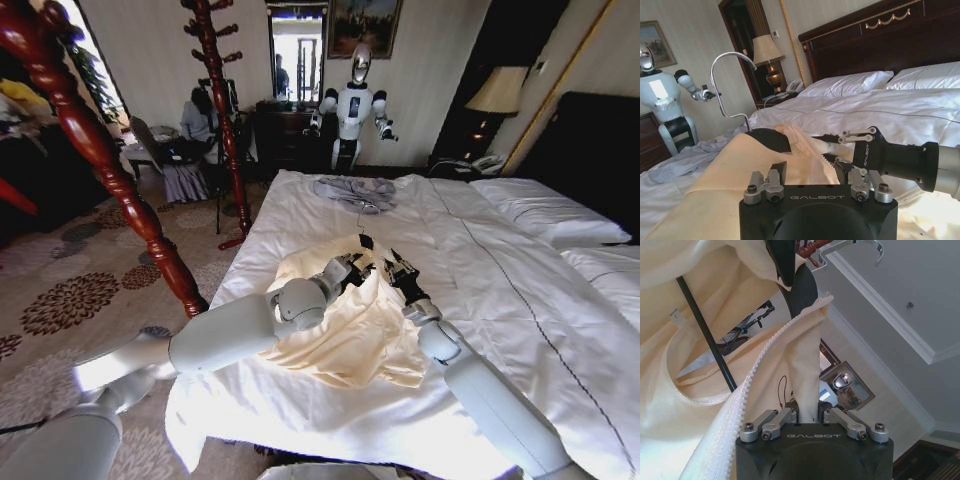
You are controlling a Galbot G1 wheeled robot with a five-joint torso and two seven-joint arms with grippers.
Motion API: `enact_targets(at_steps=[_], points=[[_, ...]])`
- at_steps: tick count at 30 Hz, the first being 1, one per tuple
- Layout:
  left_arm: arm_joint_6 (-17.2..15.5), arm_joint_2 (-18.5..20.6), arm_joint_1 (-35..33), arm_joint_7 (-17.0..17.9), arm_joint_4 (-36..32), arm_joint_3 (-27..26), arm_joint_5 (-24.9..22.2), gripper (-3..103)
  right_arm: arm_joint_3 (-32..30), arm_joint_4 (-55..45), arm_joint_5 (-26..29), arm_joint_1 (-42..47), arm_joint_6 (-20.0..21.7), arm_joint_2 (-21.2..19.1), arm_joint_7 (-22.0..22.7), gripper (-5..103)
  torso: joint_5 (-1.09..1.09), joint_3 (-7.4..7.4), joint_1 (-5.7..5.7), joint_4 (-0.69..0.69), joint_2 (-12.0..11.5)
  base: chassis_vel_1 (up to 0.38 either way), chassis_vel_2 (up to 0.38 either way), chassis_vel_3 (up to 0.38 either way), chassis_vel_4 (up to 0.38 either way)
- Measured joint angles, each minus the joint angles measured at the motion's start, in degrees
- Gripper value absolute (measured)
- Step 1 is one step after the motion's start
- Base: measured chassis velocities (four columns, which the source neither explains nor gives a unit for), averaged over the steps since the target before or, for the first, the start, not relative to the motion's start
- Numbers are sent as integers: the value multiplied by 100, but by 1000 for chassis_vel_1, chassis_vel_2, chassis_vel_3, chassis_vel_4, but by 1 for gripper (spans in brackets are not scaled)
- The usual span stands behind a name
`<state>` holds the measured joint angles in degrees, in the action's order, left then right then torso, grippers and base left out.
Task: Pick up the clothes from the bed and hang them on the clothes hanger.
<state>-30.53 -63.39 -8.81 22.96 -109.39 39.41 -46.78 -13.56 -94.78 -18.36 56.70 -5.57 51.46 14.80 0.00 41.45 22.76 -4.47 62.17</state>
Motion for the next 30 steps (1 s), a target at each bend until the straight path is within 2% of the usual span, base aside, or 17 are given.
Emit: enact_targets(at_steps=[2,5,7,8,11,17,21,25,27,28,29,30], points=[[-2,32,-13,0,-69,-8,-18,66,-33,-8,0,19,-11,-14,5,18,0,0,0,0,0,0,0,0,0],[15,78,-25,1,-148,-47,-112,72,-71,-9,0,37,-26,-22,9,18,0,0,0,1,0,0,0,0,0],[36,130,-28,0,-252,-78,-260,83,-104,-10,0,54,-48,-24,13,18,0,0,0,1,0,0,0,0,0],[36,130,-28,0,-252,-78,-260,83,-104,-10,0,54,-48,-24,13,18,0,0,0,1,0,0,0,0,0],[146,255,0,-76,-418,-105,-347,98,-146,-9,-1,73,-67,-24,18,18,1,0,0,1,0,0,0,0,0],[257,444,-5,-187,-607,-348,-581,100,-178,-11,-1,74,-91,-10,32,18,0,0,0,1,0,0,0,0,0],[407,820,-11,-371,-659,-800,-1035,100,-210,-3,-44,92,-199,-8,45,18,0,0,0,1,0,0,0,0,0],[500,957,-32,-395,-646,-924,-1144,100,-218,10,-75,92,-235,-8,47,18,0,0,0,1,0,0,0,0,0],[590,1291,-139,-502,-638,-1177,-1342,100,-238,25,-128,87,-290,-9,47,18,-1,1,1,-1,0,0,0,0,0],[590,1291,-139,-502,-638,-1177,-1342,100,-238,25,-128,87,-290,-9,47,18,-1,1,1,-1,0,0,0,0,0],[605,1674,-293,-677,-695,-1473,-1573,100,-250,33,-147,71,-327,-9,47,18,-1,1,0,2,0,0,0,0,0],[606,1874,-378,-832,-717,-1634,-1656,100,-255,49,-163,63,-349,-9,48,18,-2,0,0,3,0,0,0,0,0]])
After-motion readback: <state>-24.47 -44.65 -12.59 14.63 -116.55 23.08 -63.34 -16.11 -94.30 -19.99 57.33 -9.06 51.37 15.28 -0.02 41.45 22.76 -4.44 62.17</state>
